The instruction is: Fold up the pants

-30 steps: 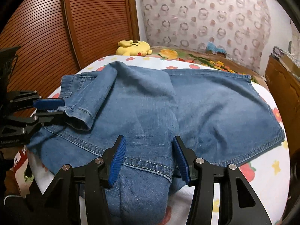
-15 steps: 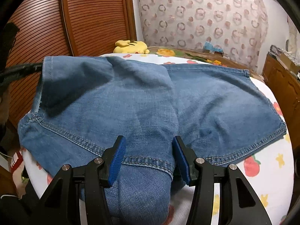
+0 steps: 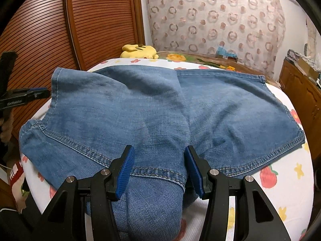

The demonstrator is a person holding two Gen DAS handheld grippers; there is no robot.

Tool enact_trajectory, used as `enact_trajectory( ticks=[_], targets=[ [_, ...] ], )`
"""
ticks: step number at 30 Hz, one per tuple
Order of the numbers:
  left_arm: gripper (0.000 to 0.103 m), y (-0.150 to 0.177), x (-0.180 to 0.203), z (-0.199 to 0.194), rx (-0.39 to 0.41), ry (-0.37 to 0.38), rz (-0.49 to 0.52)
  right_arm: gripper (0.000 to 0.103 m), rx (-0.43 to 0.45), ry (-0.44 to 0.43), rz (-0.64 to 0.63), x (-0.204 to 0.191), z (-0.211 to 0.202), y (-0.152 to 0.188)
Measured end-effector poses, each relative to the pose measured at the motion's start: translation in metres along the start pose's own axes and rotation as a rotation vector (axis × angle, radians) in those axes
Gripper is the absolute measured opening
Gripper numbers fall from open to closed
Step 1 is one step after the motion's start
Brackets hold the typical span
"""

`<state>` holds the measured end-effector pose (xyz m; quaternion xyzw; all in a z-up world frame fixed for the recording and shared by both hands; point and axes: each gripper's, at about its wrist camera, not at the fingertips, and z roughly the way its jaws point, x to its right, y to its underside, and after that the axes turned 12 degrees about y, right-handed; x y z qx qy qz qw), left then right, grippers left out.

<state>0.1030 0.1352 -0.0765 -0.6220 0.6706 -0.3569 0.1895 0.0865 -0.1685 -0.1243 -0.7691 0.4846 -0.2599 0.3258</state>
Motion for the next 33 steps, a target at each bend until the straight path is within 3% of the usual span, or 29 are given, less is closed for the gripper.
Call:
enact_trajectory(
  ticks=[11,19,24,30,33],
  targets=[
    [0.039,0.019,0.055,-0.016,0.029,0.14,0.023,0.054,-0.002,-0.006,0.009,0.002,-0.002,0.001],
    [0.039,0.034,0.08,-0.001,-0.034,0.196,0.054,0.054,0.002,-0.003,0.011,0.001,-0.003,0.001],
    [0.008,0.045,0.086,-0.004,-0.043,0.222,0.081,0.054,0.024,0.007,0.02,0.005,-0.012,0.0],
    [0.007,0.043,0.085,-0.043,0.025,0.225,0.087,0.054,0.069,-0.001,0.066,0.025,-0.037,-0.003],
    [0.007,0.046,0.077,-0.053,0.023,0.207,0.074,0.054,0.072,-0.024,0.089,0.035,-0.043,-0.003]
  ],
)
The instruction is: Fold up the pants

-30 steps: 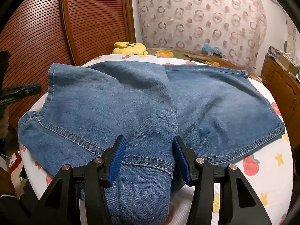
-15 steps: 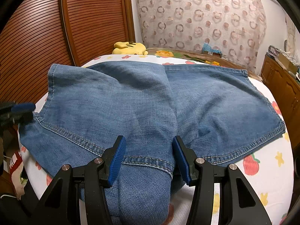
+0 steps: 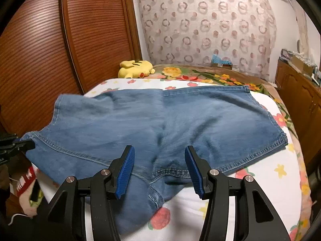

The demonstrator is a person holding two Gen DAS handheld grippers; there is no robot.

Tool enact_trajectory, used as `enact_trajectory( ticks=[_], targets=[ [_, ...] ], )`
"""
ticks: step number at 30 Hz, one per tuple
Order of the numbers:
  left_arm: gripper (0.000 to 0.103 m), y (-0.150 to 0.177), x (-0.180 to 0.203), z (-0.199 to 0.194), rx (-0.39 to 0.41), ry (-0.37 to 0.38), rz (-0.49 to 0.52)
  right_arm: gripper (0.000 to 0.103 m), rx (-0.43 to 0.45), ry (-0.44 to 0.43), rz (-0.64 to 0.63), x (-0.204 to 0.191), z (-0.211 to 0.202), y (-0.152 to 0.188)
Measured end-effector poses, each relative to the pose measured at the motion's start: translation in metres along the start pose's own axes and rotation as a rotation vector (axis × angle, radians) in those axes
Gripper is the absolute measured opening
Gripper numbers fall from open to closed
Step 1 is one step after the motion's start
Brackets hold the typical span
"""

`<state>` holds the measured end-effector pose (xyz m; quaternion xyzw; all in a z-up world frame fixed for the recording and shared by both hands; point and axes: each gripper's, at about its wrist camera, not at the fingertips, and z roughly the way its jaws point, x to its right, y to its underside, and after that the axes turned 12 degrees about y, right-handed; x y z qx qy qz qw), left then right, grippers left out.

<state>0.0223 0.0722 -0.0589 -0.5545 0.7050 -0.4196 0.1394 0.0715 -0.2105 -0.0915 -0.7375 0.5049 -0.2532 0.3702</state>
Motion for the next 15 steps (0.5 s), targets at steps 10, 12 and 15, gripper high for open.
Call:
enact_trajectory(
  ticks=[10,12,15],
  targets=[
    [0.03,0.008,-0.02,0.007,-0.038,-0.06,-0.034,0.054,-0.024,-0.038,-0.026,-0.009,0.009,0.006],
    [0.041,0.004,-0.024,0.004,-0.02,-0.069,-0.039,0.054,-0.026,-0.049,-0.037,-0.013,0.01,0.007],
    [0.047,-0.004,-0.028,0.003,0.0,-0.087,-0.033,0.054,-0.034,-0.052,-0.06,-0.015,0.015,0.01]
  ],
)
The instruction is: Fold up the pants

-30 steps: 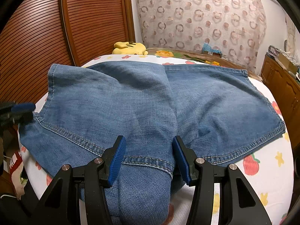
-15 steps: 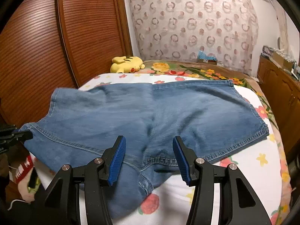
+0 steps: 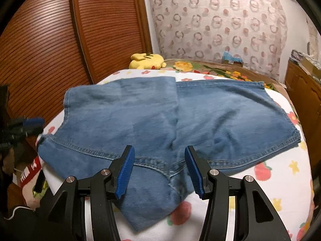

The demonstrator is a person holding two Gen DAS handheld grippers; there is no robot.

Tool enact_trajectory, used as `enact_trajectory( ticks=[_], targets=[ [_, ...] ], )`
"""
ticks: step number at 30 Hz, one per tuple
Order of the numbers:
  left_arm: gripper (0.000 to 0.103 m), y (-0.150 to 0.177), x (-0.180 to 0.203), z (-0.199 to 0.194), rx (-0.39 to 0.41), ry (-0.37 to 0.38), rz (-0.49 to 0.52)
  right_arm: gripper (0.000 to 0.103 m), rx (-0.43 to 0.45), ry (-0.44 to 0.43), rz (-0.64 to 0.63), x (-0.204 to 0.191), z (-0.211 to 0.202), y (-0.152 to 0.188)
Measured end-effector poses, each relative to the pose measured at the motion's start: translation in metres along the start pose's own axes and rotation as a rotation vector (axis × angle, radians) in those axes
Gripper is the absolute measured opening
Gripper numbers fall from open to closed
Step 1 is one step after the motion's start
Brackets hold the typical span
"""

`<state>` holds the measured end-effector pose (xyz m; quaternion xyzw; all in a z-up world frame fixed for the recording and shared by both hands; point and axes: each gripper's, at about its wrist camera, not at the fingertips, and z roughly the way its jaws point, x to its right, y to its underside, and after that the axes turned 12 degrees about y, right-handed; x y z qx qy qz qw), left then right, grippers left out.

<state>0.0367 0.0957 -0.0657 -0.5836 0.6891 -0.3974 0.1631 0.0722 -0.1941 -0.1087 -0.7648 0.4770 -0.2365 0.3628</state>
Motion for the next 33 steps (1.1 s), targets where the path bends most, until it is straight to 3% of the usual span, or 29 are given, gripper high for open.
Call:
enact_trajectory(
  ticks=[7,15,21,29,31,33],
  targets=[
    [0.047,-0.027,-0.01,0.018,0.023,-0.019,0.024,0.054,-0.046,0.027,-0.026,-0.003,0.012,0.009],
    [0.047,-0.056,-0.043,0.062,-0.003,-0.033,-0.012,0.054,-0.048,0.053,-0.048,-0.007,0.013,0.009],
    [0.047,-0.059,-0.069,0.091,-0.071,-0.11,-0.029,0.054,-0.046,0.036,-0.027,-0.007,0.015,0.012],
    [0.047,-0.055,-0.067,0.087,-0.068,-0.098,-0.028,0.054,-0.046,0.037,-0.028,-0.006,0.014,0.014],
    [0.048,-0.057,-0.061,0.082,-0.051,-0.087,-0.017,0.054,-0.046,0.037,-0.029,-0.006,0.014,0.014],
    [0.063,-0.059,-0.051,0.076,-0.025,-0.072,0.005,0.054,-0.046,0.037,-0.029,-0.006,0.014,0.014]
  ],
)
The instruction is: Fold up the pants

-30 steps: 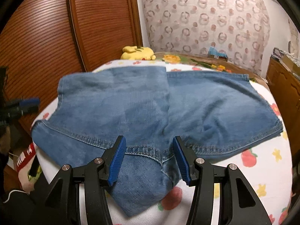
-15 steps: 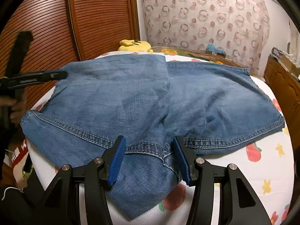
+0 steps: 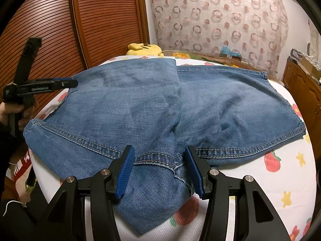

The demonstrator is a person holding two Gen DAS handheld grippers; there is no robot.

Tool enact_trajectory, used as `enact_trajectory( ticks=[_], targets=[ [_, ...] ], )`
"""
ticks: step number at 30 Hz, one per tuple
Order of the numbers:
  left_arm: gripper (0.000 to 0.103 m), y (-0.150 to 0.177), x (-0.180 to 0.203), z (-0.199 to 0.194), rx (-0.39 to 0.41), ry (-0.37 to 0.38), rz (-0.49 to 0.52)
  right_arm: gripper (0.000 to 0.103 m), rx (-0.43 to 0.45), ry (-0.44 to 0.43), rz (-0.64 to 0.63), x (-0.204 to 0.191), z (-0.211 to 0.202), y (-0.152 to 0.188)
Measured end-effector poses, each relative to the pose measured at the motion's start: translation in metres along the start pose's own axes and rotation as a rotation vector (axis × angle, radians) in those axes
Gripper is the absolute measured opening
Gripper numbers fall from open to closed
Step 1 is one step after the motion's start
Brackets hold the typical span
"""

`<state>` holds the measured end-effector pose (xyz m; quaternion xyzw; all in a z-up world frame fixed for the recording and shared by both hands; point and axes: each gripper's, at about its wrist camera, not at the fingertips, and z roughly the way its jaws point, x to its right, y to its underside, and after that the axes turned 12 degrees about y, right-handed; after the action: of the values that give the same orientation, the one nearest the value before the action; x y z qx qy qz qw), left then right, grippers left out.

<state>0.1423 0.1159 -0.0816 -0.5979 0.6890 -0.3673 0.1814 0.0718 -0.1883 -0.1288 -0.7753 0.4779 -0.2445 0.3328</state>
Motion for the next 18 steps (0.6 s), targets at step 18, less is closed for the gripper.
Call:
enact_trajectory(
  ticks=[18],
  targets=[
    [0.08,-0.012,0.085,-0.026,0.07,0.107,0.121,0.054,0.025,0.005,0.037,0.01,-0.006,0.001]
  ],
)
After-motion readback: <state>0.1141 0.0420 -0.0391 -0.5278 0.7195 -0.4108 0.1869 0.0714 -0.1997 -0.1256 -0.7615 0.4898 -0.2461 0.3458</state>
